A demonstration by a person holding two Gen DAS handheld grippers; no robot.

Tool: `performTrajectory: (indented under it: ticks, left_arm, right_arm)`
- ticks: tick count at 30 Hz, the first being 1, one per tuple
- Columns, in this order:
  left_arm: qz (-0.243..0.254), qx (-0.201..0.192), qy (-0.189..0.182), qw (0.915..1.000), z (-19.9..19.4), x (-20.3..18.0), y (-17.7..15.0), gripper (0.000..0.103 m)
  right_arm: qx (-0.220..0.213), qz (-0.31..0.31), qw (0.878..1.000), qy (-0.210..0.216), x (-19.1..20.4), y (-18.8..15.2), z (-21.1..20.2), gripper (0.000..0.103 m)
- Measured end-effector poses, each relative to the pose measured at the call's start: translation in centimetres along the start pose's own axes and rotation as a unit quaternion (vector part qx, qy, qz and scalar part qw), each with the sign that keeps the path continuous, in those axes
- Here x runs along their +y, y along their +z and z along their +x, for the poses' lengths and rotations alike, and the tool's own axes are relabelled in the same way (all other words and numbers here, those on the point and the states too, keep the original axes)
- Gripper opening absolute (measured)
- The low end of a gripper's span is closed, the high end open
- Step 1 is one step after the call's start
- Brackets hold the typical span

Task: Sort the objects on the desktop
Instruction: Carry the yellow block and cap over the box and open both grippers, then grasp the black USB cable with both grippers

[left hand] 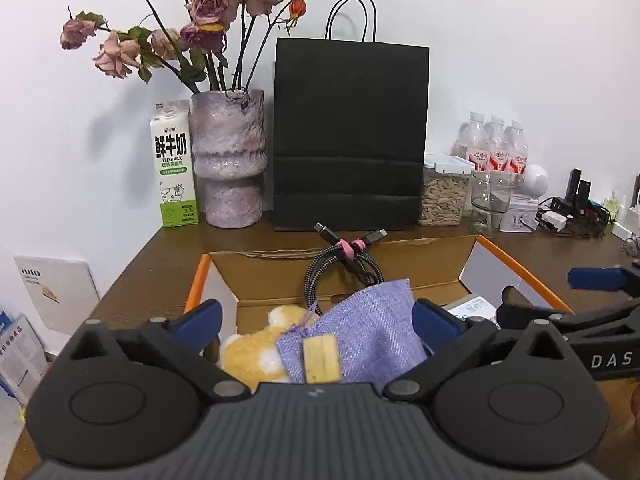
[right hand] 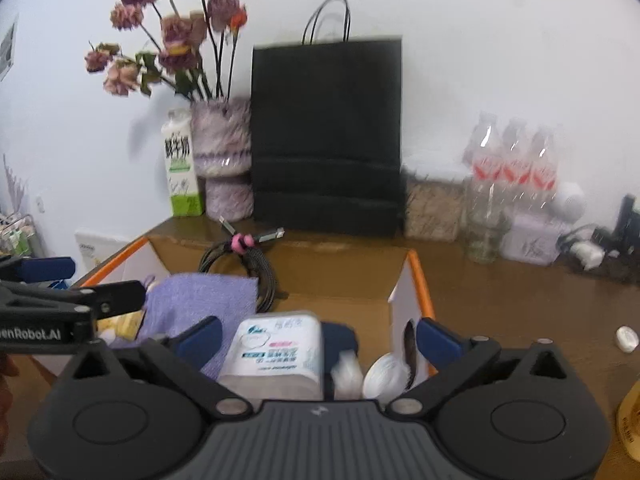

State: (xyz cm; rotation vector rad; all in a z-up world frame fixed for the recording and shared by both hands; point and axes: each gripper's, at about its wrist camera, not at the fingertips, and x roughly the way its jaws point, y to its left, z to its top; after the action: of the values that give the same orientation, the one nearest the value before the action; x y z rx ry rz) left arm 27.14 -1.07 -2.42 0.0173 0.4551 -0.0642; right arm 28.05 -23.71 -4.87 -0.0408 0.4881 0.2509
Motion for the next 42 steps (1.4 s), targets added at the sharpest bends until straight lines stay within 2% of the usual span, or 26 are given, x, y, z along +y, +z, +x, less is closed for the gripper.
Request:
performTrajectory:
  ticks: [6, 8, 12, 16, 22, 23, 24, 25, 26, 27, 30, 34, 42]
  left_arm:
    - [0.004, 0.003, -0.01, 0.9999, -2.3, -0.6, -0.8, 0.103]
    - [0.01, 0.011, -0.026, 0.9996, -3.2, -1.0, -1.7, 0.103]
    - [0.028, 0.042, -0.07, 0.9962, -5.0, -2.5, -4.1, 0.103]
    - [0.048, 0.083, -0.114, 0.9889, -6.1, -4.6, -7.0, 0.103]
    - [0.073, 0.113, -0.133, 0.9819, -6.6, -7.4, -10.1, 0.103]
    - [0.073, 0.118, -0.132, 0.9815, -6.6, -7.7, -10.6, 0.1]
    - [0.074, 0.124, -0.131, 0.9808, -6.4, -7.9, -10.8, 0.085]
    - [0.072, 0.131, -0.131, 0.98, -6.3, -8.0, -11.2, 0.068]
    - [0.066, 0.139, -0.137, 0.9787, -6.1, -7.8, -11.3, 0.039]
    - [0.064, 0.132, -0.129, 0.9808, -6.3, -7.7, -11.3, 0.039]
    - [0.049, 0.131, -0.135, 0.9809, -6.6, -7.0, -11.2, 0.038]
    - [0.033, 0.119, -0.118, 0.9853, -7.0, -5.5, -10.8, 0.038]
    - [0.003, 0.102, -0.088, 0.9908, -7.0, -2.0, -9.8, 0.038]
  right_arm:
    - [0.001, 0.0, 1.0, 0.001, -0.5, -0.6, -2.1, 0.103]
    - [0.002, 0.0, 1.0, 0.0, -0.8, -1.3, -3.1, 0.103]
    - [0.01, -0.005, 1.0, -0.005, -1.6, -3.0, -5.4, 0.103]
    - [0.026, -0.011, 0.999, -0.015, -2.3, -5.1, -7.0, 0.103]
    - [0.054, -0.01, 0.998, -0.024, -3.2, -7.7, -8.1, 0.103]
    - [0.056, -0.01, 0.998, -0.024, -3.2, -8.0, -8.3, 0.103]
    - [0.057, -0.009, 0.998, -0.024, -3.2, -8.2, -8.5, 0.103]
    - [0.059, -0.009, 0.998, -0.023, -3.3, -8.5, -8.6, 0.103]
    - [0.06, -0.009, 0.998, -0.023, -3.2, -8.7, -8.7, 0.103]
    - [0.06, -0.008, 0.998, -0.022, -3.2, -8.8, -8.8, 0.103]
    - [0.064, -0.008, 0.998, -0.016, -2.9, -9.1, -8.9, 0.103]
    - [0.072, -0.013, 0.997, -0.001, -1.8, -9.3, -8.2, 0.103]
    - [0.115, -0.026, 0.993, 0.021, 1.5, -10.0, -5.0, 0.103]
